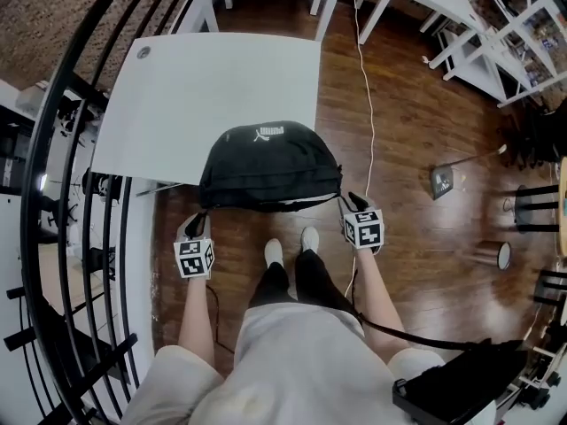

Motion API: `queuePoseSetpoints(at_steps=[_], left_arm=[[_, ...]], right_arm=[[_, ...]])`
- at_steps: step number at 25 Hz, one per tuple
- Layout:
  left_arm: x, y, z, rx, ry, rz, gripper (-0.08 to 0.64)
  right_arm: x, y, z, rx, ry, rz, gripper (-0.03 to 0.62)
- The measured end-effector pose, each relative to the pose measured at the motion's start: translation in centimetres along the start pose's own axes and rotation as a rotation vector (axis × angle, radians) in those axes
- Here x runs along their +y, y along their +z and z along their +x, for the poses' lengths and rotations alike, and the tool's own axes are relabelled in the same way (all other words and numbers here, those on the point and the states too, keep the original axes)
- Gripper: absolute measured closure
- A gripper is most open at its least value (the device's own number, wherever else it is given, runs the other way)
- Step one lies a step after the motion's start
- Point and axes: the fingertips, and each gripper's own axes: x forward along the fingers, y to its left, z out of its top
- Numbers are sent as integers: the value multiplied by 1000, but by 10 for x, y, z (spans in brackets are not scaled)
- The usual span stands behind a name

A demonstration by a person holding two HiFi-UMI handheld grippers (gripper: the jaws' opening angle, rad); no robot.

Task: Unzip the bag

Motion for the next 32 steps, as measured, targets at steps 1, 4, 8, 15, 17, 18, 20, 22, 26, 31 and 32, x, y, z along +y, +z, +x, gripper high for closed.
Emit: queuePoseSetpoints(at_steps=[1, 4, 8, 15, 17, 18, 20, 22, 26, 31, 32], left_arm=[[1, -2, -8, -15, 8, -28, 469], [7, -7, -36, -72, 41, -117, 468], [-3, -2, -68, -159, 60, -145, 485], [-95, 46, -155, -410, -15, -24, 541], [-134, 54, -195, -485, -34, -9, 541], [-157, 55, -215, -523, -47, -4, 541], [-200, 54, -255, -590, -62, 9, 541], [-228, 52, -293, -644, -63, 17, 543], [-253, 47, -357, -720, -74, 68, 542], [-259, 62, -391, -816, -105, 144, 541], [-259, 66, -393, -826, -113, 144, 543]], right_arm=[[0, -5, -9, -6, -15, 5, 495], [11, -18, -38, -39, -14, 12, 495], [39, -15, -73, -124, 60, -30, 497], [83, 6, -171, -430, 179, -46, 600], [98, 0, -210, -504, 217, -26, 600], [105, -6, -230, -533, 233, -21, 600], [119, -17, -262, -580, 268, -15, 600], [139, -21, -289, -622, 313, -16, 600], [192, -18, -340, -704, 360, -103, 600], [221, 7, -384, -812, 336, -178, 600], [222, 11, -389, -820, 330, -184, 600]])
